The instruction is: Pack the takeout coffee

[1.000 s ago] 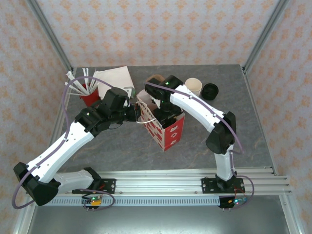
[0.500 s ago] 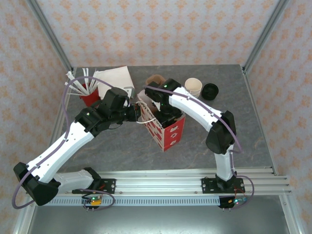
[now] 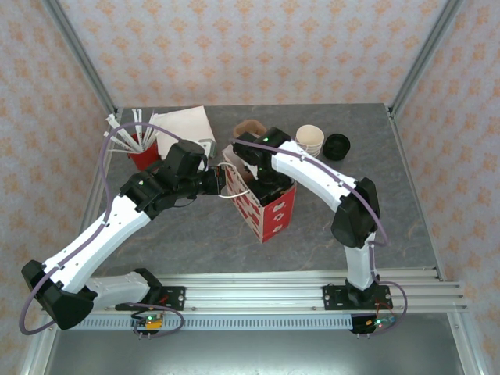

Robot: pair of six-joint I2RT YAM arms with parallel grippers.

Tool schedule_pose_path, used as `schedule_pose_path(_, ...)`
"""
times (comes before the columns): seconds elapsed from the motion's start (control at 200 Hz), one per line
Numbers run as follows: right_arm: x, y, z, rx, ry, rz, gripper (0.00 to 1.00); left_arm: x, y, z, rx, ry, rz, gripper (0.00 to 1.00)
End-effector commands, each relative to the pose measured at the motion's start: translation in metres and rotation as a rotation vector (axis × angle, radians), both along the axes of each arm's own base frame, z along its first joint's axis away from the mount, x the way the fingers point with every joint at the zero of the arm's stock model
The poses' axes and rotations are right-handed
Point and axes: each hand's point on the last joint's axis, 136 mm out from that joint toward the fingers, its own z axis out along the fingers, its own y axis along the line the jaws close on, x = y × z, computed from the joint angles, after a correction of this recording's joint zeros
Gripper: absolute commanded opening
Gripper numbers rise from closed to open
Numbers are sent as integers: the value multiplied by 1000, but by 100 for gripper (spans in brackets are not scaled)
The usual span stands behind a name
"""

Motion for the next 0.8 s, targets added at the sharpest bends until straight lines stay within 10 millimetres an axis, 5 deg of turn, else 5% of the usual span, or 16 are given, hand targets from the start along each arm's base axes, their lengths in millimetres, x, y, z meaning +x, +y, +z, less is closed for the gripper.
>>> schedule_pose_path(0.0, -4, -9, -19, -55, 50, 2, 60, -8, 1, 7, 3, -10, -21, 7)
schedule_pose_path(0.626, -7, -9, -47, -91, 106, 11, 60, -8, 1, 5, 5, -7, -22, 7)
schedule_pose_path(0.796, -4, -7, -38, -78, 85, 16, 60, -9, 2, 5, 8, -9, -21, 7)
